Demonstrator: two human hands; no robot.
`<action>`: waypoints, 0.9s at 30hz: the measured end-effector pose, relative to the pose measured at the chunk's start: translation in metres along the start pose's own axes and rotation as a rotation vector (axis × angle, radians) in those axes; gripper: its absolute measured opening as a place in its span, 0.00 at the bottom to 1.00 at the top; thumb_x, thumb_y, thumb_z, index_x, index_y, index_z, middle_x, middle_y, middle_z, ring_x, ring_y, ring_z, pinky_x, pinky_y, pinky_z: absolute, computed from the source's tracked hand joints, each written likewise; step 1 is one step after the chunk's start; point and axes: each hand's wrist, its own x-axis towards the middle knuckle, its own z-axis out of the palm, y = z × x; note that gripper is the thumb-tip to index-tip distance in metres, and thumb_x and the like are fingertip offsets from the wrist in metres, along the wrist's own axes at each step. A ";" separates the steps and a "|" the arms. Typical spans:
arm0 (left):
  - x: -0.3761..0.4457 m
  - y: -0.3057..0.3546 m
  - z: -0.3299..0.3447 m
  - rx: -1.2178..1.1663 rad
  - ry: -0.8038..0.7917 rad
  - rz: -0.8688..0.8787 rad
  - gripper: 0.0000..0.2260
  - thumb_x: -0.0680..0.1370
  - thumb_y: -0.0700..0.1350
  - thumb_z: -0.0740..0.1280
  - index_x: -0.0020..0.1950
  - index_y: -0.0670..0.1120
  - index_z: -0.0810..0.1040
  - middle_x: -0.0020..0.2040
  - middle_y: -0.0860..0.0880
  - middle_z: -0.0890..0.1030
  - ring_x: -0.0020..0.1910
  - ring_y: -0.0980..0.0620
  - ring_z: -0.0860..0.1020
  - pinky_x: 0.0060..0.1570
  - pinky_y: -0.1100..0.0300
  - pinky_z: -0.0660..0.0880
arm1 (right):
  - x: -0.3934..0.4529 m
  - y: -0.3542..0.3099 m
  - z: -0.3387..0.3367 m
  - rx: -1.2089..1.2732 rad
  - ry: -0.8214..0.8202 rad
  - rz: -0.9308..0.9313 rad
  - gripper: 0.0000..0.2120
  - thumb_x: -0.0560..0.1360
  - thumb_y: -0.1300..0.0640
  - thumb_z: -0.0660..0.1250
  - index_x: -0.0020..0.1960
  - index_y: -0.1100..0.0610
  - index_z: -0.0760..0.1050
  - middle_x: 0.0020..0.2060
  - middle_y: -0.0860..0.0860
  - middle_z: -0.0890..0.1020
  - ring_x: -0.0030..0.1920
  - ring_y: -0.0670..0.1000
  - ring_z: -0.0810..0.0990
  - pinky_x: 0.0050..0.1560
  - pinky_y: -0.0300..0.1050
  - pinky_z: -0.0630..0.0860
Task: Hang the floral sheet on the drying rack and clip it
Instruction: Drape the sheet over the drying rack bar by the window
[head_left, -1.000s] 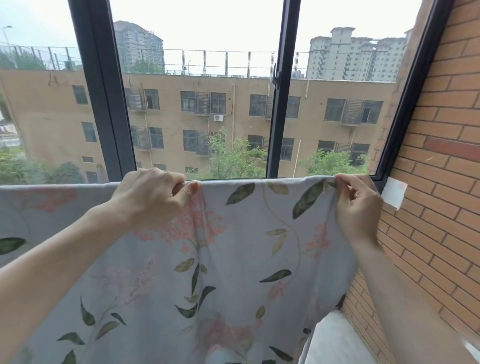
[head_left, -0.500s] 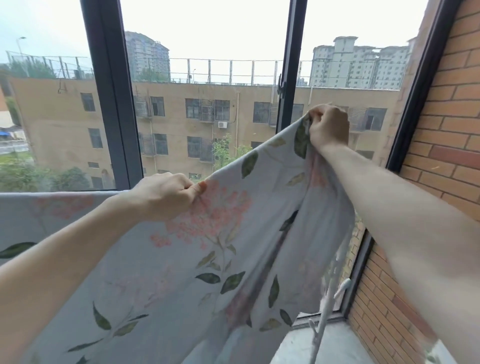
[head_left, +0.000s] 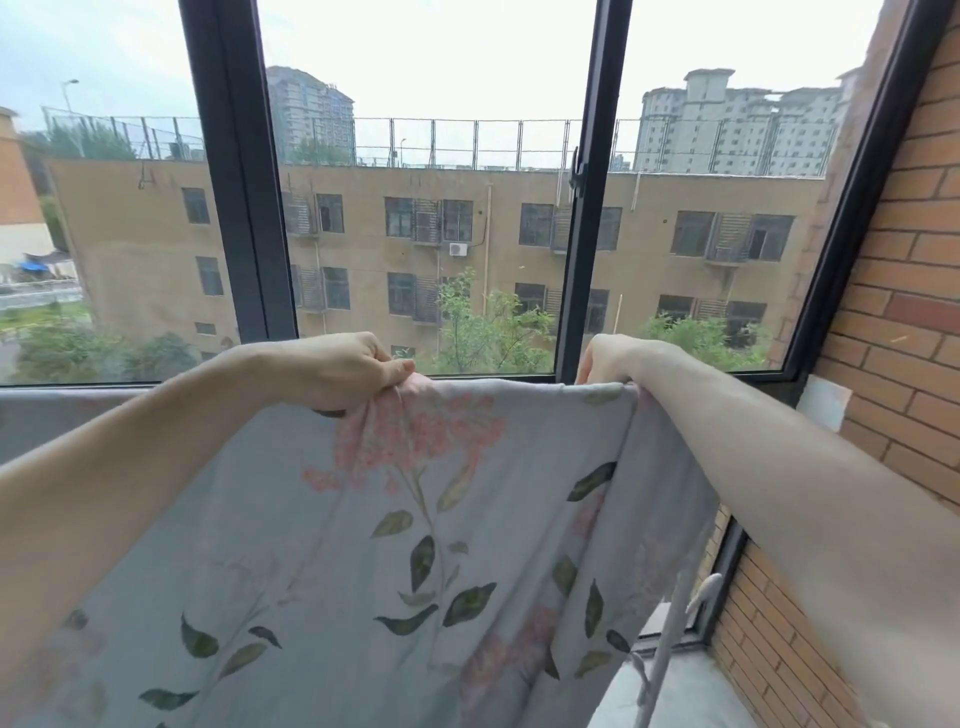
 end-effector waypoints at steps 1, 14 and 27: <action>-0.001 0.005 -0.007 0.053 0.021 0.010 0.27 0.86 0.60 0.57 0.42 0.44 0.85 0.33 0.44 0.79 0.29 0.46 0.74 0.34 0.53 0.74 | 0.000 0.000 0.001 -0.012 0.004 0.000 0.08 0.71 0.55 0.74 0.50 0.52 0.86 0.46 0.51 0.86 0.50 0.54 0.84 0.52 0.50 0.84; 0.062 0.006 0.000 0.280 -0.086 -0.100 0.17 0.84 0.57 0.63 0.47 0.46 0.83 0.46 0.51 0.82 0.43 0.51 0.79 0.45 0.58 0.76 | 0.000 0.003 0.005 -0.015 -0.020 -0.011 0.19 0.61 0.46 0.72 0.49 0.52 0.85 0.47 0.49 0.86 0.47 0.53 0.84 0.55 0.54 0.84; -0.004 0.063 0.044 0.282 0.130 0.228 0.30 0.81 0.71 0.51 0.36 0.47 0.70 0.34 0.48 0.77 0.35 0.48 0.76 0.36 0.54 0.70 | -0.061 0.015 -0.007 0.622 0.690 -0.163 0.06 0.79 0.51 0.71 0.48 0.51 0.85 0.38 0.45 0.86 0.36 0.42 0.83 0.41 0.33 0.77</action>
